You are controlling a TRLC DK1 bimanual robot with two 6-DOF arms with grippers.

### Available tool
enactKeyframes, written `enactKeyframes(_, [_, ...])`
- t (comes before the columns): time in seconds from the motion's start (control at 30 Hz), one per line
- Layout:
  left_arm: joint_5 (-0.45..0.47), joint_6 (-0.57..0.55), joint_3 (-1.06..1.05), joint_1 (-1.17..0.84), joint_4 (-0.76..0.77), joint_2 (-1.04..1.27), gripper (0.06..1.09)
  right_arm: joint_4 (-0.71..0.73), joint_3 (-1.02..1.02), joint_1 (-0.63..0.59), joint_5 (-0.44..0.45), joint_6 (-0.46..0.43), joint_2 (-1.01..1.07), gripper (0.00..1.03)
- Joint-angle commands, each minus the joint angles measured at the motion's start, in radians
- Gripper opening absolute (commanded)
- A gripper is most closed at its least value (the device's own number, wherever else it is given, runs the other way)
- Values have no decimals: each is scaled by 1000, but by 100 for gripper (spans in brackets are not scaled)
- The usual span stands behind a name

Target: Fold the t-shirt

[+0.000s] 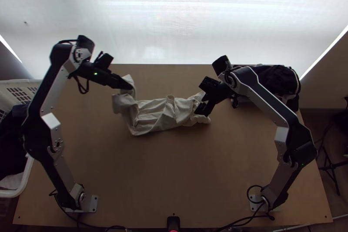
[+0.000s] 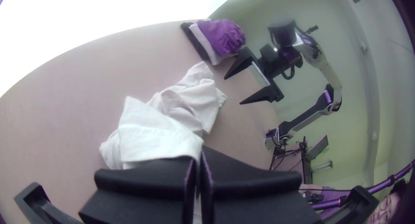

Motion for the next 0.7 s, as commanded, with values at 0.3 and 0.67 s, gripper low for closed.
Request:
enactKeyframes(0.3, [14, -106, 215, -272, 96, 273, 9, 53, -179, -86, -1, 56, -138, 99])
enactKeyframes(0.67, [18, -180, 258, -352, 229, 353, 9, 105, -406, -158, -1, 93, -296, 99])
